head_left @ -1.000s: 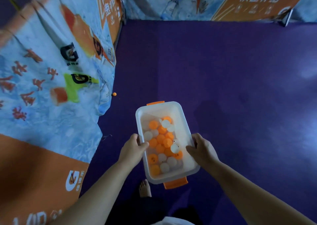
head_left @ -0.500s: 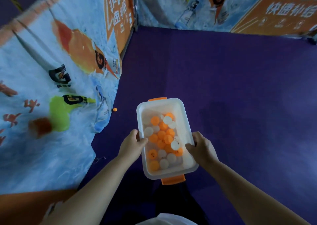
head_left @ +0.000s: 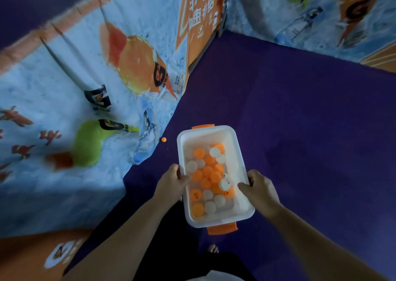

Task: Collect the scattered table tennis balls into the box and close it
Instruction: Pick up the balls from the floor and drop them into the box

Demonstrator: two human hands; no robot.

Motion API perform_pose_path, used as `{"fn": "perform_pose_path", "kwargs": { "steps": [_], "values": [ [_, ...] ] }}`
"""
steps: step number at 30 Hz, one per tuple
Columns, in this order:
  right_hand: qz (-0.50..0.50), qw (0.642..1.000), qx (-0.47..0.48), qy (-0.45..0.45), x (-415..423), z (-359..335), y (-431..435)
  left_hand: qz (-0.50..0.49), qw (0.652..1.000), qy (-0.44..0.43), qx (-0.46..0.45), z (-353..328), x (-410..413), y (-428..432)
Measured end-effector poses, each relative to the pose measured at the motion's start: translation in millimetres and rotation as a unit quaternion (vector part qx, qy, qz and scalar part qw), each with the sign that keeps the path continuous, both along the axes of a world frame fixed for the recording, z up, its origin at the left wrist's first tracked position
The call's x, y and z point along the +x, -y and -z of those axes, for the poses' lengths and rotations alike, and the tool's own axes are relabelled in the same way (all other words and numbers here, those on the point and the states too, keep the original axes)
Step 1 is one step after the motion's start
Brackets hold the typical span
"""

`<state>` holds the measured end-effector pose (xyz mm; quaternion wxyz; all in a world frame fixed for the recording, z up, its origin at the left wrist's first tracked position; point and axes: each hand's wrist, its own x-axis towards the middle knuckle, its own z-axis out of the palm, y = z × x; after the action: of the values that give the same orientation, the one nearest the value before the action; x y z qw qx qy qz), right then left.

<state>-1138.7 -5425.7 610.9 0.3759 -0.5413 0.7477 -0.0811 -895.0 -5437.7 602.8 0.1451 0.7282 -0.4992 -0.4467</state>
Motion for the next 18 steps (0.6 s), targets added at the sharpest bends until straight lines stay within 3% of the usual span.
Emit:
{"fn": "perform_pose_path", "kwargs": {
  "steps": [11, 18],
  "values": [
    [0.049, 0.998, 0.013, -0.031, 60.2, 40.5, 191.5, 0.023, 0.999, 0.009, 0.026, 33.8, 51.6, 198.6],
    [0.107, 0.993, 0.050, -0.024, 92.8, 115.5, 287.0, 0.052, 0.995, 0.040, 0.069, 106.9, 75.7, 309.2]
  ]
}}
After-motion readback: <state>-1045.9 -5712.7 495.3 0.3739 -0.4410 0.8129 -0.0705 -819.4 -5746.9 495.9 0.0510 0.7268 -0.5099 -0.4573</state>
